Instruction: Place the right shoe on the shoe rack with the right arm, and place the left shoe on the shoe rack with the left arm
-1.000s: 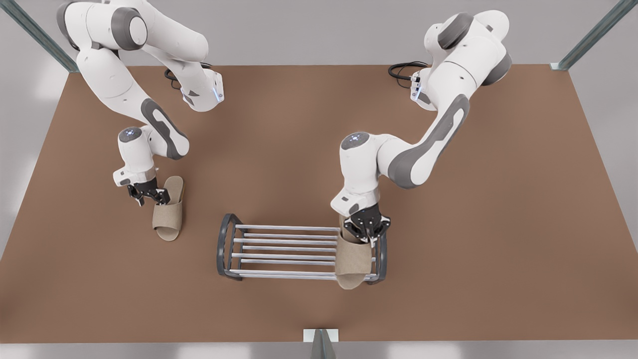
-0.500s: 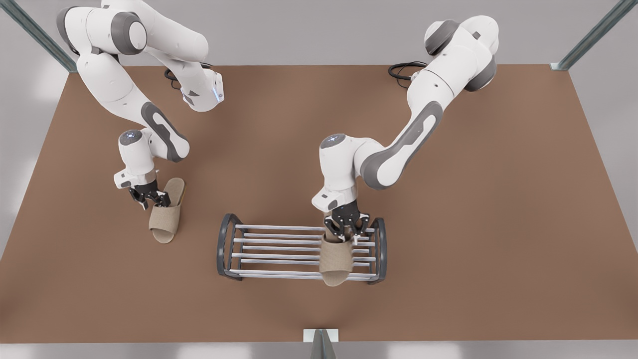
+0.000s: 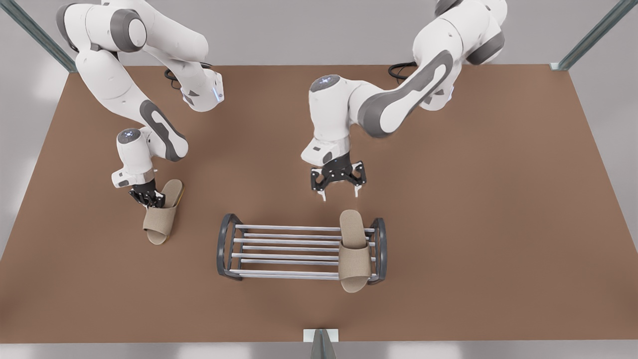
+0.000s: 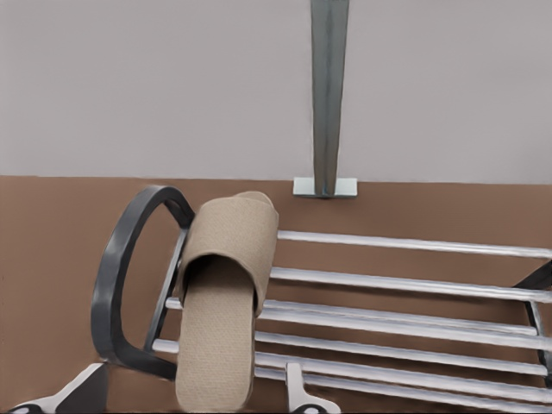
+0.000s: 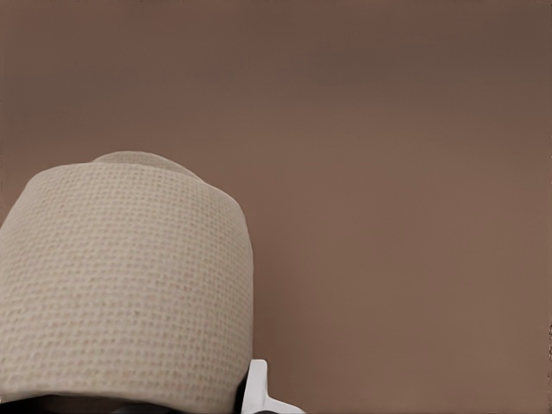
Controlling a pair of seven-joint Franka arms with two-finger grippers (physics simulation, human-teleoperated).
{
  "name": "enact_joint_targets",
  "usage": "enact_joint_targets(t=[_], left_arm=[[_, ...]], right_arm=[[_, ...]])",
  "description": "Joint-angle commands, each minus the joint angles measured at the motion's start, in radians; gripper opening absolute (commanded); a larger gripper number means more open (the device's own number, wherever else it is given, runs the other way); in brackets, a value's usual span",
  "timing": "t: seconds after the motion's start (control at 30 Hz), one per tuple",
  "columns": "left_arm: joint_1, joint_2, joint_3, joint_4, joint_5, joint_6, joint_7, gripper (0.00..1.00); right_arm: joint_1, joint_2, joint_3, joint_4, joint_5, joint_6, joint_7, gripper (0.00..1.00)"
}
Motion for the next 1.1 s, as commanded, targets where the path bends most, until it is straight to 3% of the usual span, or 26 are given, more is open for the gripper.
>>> enact_joint_targets(t=[0.0, 0.1, 0.2, 0.27, 0.33, 0.37, 0.4, 0.43, 0.47, 0.57, 0.63, 0.73, 0.83, 0.9, 0.93, 1.0, 1.07], left_arm=[[0.09, -0.04, -0.031, 0.005, -0.216, -0.247, 0.238, 1.0], [0.478, -0.051, -0.177, 0.009, -0.388, -0.46, 0.744, 1.0], [0.606, -0.042, -0.175, 0.039, -0.427, -0.566, 0.833, 1.0], [0.445, -0.059, 0.145, 0.123, -0.602, -0.622, 0.961, 1.0], [0.436, -0.075, 0.173, 0.125, -0.621, -0.611, 0.964, 1.0], [0.373, -0.094, 0.263, 0.126, -0.638, -0.611, 1.074, 1.0], [0.166, -0.171, 0.588, 0.123, -0.798, -0.608, 1.162, 1.0], [0.126, -0.279, 0.736, 0.025, -0.955, -0.496, 1.183, 1.0], [0.163, -0.482, 0.705, -0.266, -0.954, -0.22, 1.188, 1.0], [0.172, -0.488, 0.708, -0.231, -0.934, -0.287, 1.166, 1.0], [0.176, -0.487, 0.71, -0.23, -0.932, -0.302, 1.157, 1.0], [0.172, -0.485, 0.704, -0.175, -0.9, -0.301, 1.157, 1.0], [0.17, -0.451, 0.704, -0.181, -0.886, -0.293, 1.157, 1.0], [0.181, -0.433, 0.702, -0.187, -0.889, -0.289, 1.157, 1.0], [0.164, -0.389, 0.7, -0.178, -0.889, -0.266, 1.156, 1.0], [0.1, -0.278, 0.697, -0.132, -0.889, -0.194, 1.153, 1.0], [0.077, -0.261, 0.696, -0.133, -0.892, -0.209, 1.113, 1.0]], right_arm=[[-0.001, -0.015, 0.0, -0.003, 0.004, -0.003, -0.003, 0.21], [0.0, -0.055, 0.002, -0.015, 0.004, -0.005, -0.001, 0.21], [0.0, -0.087, 0.005, -0.023, 0.004, -0.006, 0.007, 0.21], [0.0, -0.116, 0.006, -0.029, 0.004, -0.012, 0.021, 0.21], [0.0, -0.186, 0.005, -0.028, 0.004, -0.121, 0.022, 0.21], [0.0, -0.219, 0.005, -0.026, 0.004, -0.158, 0.022, 0.21], [0.0, -0.268, 0.006, -0.02, 0.004, -0.244, 0.024, 0.21], [0.0, -0.317, 0.005, -0.018, 0.004, -0.311, 0.036, 0.21], [0.002, -0.395, 0.006, -0.018, 0.004, -0.423, 0.051, 0.21], [0.005, -0.598, 0.048, 0.05, 0.004, -0.793, 0.12, 0.21], [0.004, -0.642, 0.14, 0.173, -0.001, -1.023, 0.244, 0.21], [0.02, -0.437, 0.216, 0.495, -0.039, -1.17, 0.382, 0.21], [0.14, -0.095, 0.215, 1.049, -0.202, -1.443, 0.559, 0.21], [0.235, 0.025, 0.206, 1.293, -0.292, -1.618, 0.663, 0.21], [0.261, 0.037, 0.203, 1.36, -0.303, -1.68, 0.692, 0.21], [0.404, 0.047, 0.114, 1.465, -0.303, -1.809, 0.754, 0.21], [0.542, 0.062, 0.029, 1.519, -0.302, -1.881, 0.841, 0.21]])
